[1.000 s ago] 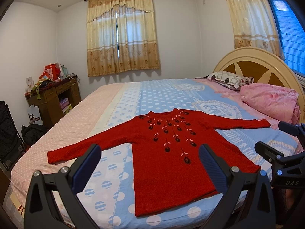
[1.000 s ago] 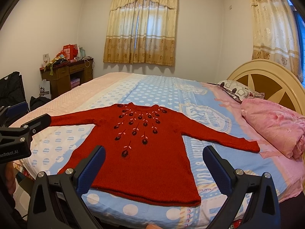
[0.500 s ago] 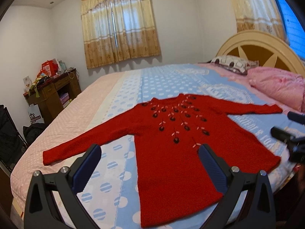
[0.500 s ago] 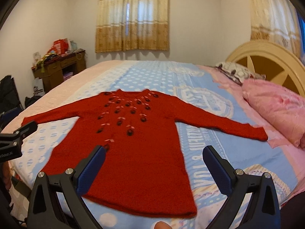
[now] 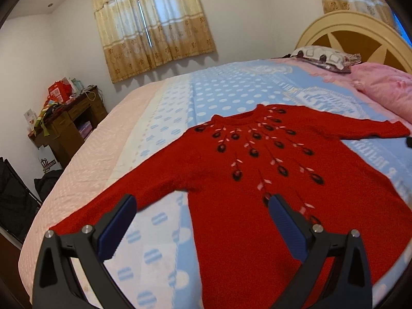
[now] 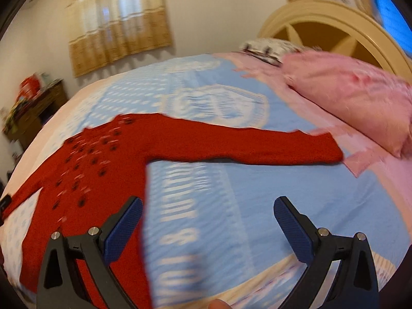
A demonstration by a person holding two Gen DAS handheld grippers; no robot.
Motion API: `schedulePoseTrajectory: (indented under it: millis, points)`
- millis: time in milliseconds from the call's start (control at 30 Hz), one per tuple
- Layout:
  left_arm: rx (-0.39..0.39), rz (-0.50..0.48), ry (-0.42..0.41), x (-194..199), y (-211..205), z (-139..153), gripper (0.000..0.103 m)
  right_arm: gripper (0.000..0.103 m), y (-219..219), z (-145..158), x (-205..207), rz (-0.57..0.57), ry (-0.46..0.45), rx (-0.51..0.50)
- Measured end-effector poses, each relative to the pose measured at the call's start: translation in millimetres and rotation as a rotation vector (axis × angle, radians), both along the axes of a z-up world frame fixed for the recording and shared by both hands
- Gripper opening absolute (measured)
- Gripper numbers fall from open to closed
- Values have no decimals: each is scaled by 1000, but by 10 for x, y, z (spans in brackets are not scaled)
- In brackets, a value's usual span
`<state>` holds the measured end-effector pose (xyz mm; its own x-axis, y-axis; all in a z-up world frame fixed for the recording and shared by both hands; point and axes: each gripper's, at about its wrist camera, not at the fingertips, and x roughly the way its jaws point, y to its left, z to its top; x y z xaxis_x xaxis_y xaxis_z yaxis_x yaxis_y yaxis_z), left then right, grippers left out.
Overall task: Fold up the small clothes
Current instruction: 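Move the right gripper to the sweater sleeve cuff and grasp it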
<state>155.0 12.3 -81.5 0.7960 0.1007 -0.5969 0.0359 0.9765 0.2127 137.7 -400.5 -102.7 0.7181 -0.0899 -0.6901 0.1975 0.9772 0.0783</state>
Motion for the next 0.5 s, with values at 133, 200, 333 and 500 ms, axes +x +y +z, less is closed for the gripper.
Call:
schedulePoseTrajectory:
  millis: [133,200,333,500]
  points:
    - [14,22,22,268,71,-71,103,102,-482,-79,128,-93,35,74]
    - [7,27,40,391,107,-117,103,102,-784,-117,185,-159,52,117]
    - [-7,24,76,603,149,-206,103,96,-1228,-176,237,-266,69,187]
    - [-50,26,110,812,218,-327,103,77,-1765,-327,309,-400,98,297]
